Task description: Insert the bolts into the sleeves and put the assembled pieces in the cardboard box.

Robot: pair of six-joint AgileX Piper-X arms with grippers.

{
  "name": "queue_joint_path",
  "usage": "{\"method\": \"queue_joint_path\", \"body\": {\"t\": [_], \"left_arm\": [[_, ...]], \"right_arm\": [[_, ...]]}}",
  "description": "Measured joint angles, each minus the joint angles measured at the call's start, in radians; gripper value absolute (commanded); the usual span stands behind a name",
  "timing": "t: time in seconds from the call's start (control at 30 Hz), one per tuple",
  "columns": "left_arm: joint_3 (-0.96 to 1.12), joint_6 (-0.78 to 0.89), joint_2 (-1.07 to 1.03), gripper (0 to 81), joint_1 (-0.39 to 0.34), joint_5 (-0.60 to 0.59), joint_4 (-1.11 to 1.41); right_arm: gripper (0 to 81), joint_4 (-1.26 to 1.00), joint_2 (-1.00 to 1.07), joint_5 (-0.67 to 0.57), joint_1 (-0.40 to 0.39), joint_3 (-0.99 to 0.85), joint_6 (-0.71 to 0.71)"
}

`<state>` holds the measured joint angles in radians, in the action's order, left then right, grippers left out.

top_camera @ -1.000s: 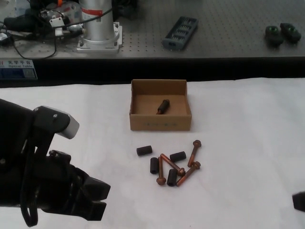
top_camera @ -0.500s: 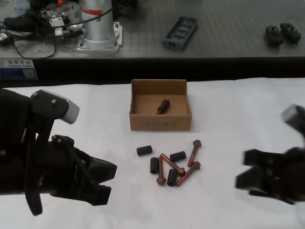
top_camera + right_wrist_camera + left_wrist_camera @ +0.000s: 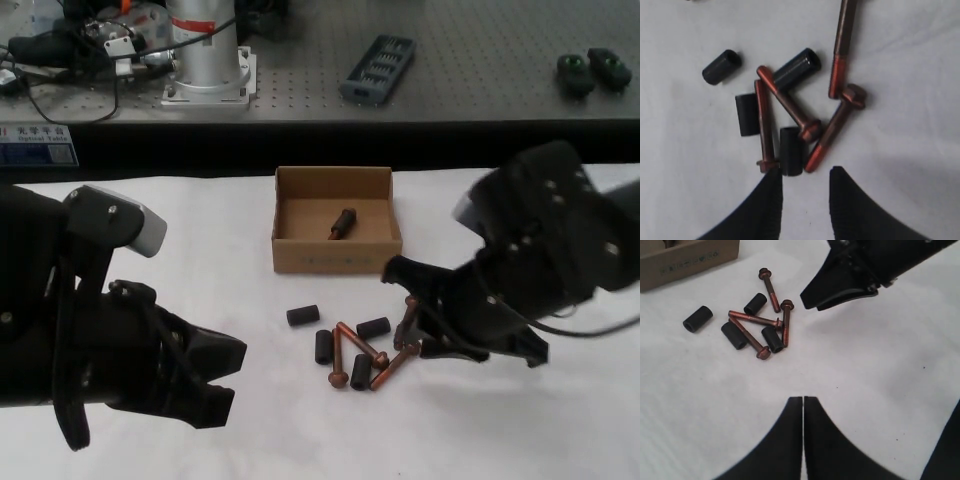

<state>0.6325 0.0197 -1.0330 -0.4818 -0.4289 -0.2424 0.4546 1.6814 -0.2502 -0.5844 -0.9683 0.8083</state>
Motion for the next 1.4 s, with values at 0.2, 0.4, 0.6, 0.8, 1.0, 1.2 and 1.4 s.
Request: {"method": "queue_joint_path", "body": {"t": [0.2,0.4,0.6,0.8,1.0,1.2,1.4], "left_arm": [[0.000,0.000,0.000,0.7,0.000,0.000,0.006],[0.000,0.000,0.000,0.7,0.000,0.000,0.006],[0.000,0.000,0.000,0.7,0.000,0.000,0.006],[0.000,0.000,0.000,0.7,0.000,0.000,0.006],[0.000,0.000,0.000,0.7,0.000,0.000,0.011],[0.000,0.000,0.000,0.7,0.000,0.000,0.044],[0.000,0.000,0.000,0.7,0.000,0.000,0.044]], "right_arm": [[25.1,0.055,0.110,0.011,0.000,-0.094,0.023],[25.1,0.126,0.139,0.018,0.000,-0.128,0.063],[25.1,0.141,0.139,0.038,0.000,-0.131,0.090],[25.1,0.142,0.139,0.057,-0.004,-0.131,0.127],[25.1,0.143,0.162,0.060,-0.013,-0.131,0.202],[25.1,0.141,0.174,0.063,-0.034,-0.133,0.226],[25.1,0.115,0.188,0.082,-0.035,-0.132,0.229]]}}
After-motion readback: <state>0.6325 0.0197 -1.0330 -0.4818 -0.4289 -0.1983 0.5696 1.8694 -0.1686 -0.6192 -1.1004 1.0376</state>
